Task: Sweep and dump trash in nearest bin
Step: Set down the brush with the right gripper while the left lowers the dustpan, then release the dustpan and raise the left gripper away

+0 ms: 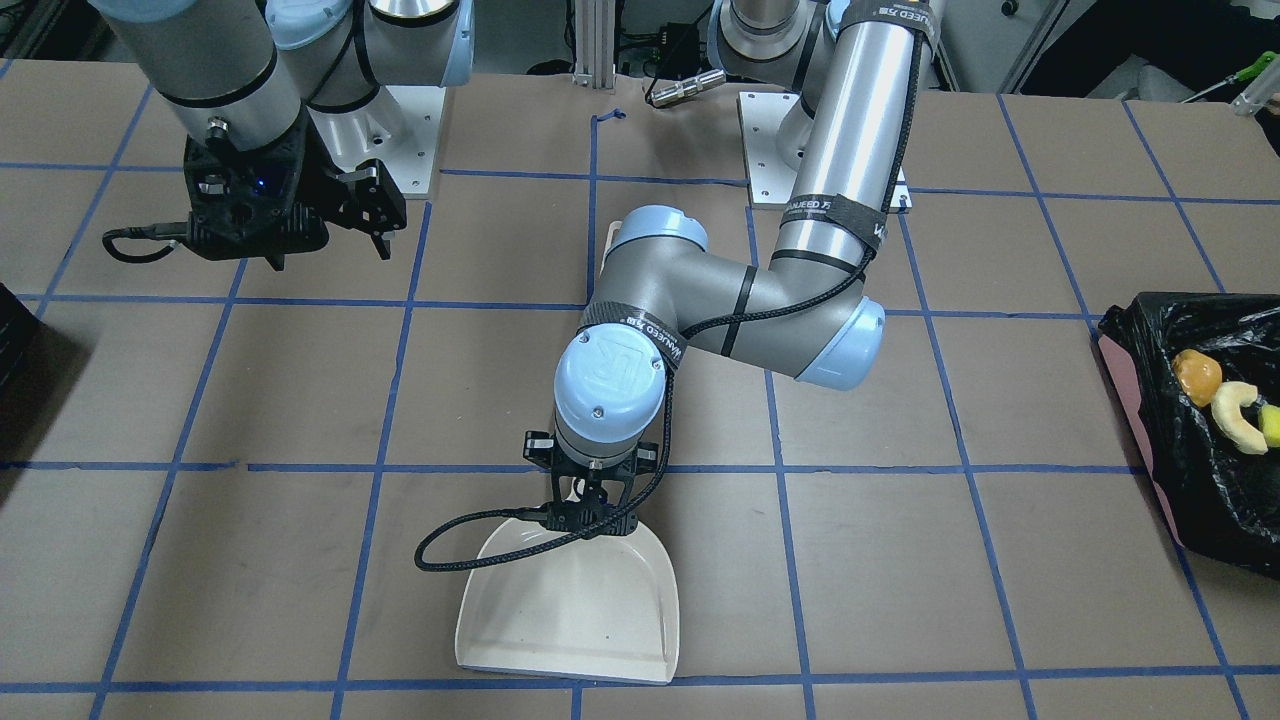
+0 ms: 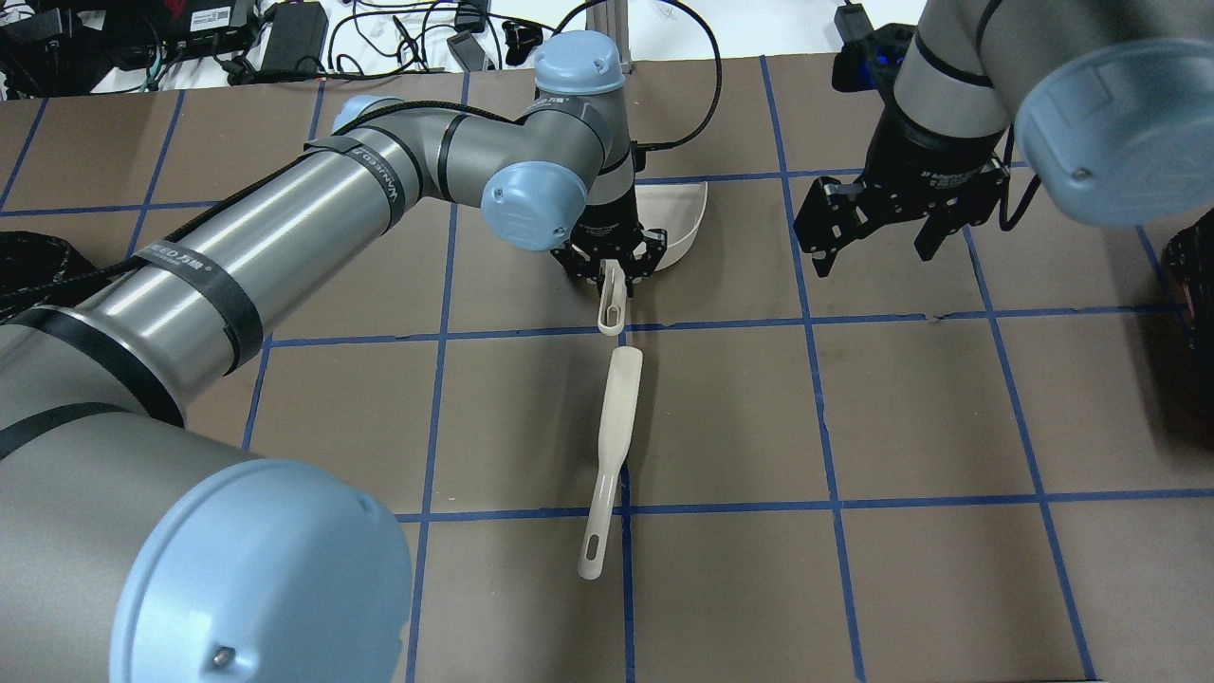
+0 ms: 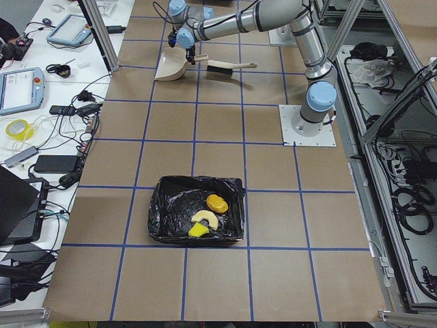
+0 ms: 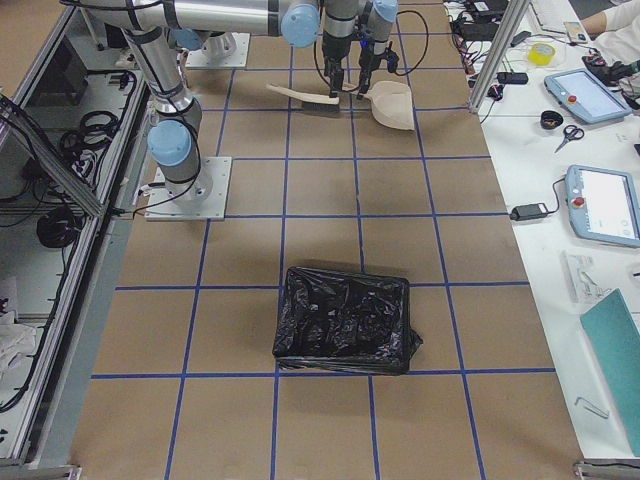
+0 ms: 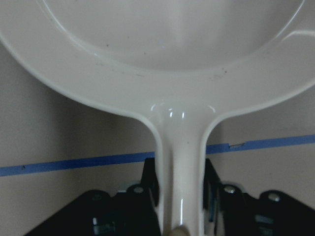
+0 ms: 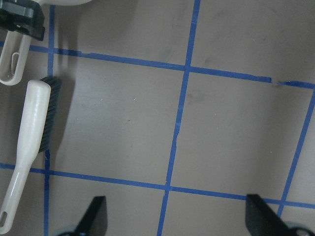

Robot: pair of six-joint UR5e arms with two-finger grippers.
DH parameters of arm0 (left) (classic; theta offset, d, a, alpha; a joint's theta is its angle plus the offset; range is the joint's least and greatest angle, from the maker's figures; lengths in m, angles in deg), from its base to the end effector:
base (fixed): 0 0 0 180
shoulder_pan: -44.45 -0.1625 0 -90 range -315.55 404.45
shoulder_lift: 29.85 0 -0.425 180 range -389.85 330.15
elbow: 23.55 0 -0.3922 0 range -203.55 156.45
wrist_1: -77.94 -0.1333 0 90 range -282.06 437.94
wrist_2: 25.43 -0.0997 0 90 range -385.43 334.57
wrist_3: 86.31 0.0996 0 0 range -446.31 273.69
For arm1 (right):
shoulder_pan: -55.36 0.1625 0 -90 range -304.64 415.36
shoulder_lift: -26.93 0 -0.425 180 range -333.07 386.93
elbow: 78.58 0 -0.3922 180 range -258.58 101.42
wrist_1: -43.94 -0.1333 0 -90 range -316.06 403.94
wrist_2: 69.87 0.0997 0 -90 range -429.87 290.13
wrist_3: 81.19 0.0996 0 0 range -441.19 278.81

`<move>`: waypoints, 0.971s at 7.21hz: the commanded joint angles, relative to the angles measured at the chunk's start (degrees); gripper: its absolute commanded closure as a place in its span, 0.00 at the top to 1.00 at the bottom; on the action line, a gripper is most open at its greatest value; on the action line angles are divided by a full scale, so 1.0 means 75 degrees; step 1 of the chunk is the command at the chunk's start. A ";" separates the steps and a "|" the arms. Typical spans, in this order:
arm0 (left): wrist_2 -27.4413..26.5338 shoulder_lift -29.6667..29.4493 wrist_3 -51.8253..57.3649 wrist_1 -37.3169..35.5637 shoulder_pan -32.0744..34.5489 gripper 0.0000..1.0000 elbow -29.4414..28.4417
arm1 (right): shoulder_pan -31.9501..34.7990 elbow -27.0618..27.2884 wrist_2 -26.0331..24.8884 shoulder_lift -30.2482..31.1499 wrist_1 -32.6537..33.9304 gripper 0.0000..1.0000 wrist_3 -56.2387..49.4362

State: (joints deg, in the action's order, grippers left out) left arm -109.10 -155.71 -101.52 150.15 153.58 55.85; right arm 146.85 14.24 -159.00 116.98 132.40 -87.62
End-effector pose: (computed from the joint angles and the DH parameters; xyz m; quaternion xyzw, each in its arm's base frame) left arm -0.3623 -0.6043 0.2285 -0.0305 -0.9959 -0.0784 0.0334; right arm 0.1473 -0.4796 0.4617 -0.0687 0.9969 0.0372 0.0092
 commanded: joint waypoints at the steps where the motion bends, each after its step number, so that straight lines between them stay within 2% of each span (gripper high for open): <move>1: -0.0013 0.0187 -0.0523 0.0005 -0.0008 1.00 -0.0074 | 0.0012 -0.0270 0.0164 0.0005 -0.0416 1.00 -0.0010; 3: -0.0024 0.0549 -0.1064 0.0109 -0.0078 1.00 -0.0087 | 0.0047 -0.0283 0.0013 0.0215 -0.0125 1.00 0.0048; 4: 0.0034 0.0876 -0.0996 0.0481 -0.0298 1.00 -0.0064 | 0.0036 -0.0295 0.0001 0.0227 -0.0124 1.00 0.0048; 6: -0.0012 0.1835 -0.0692 0.1674 -0.0488 1.00 0.0053 | 0.0036 -0.0283 -0.0116 0.0216 -0.0112 1.00 0.0048; 7: -0.0036 0.2490 -0.0307 0.2632 -0.0488 1.00 0.0077 | 0.0036 -0.0283 -0.0023 0.0251 -0.0123 1.00 0.0013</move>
State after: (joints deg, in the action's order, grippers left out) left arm -109.10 -142.47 -106.59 162.31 150.16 56.12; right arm 147.12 12.11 -159.57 118.72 131.50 -87.32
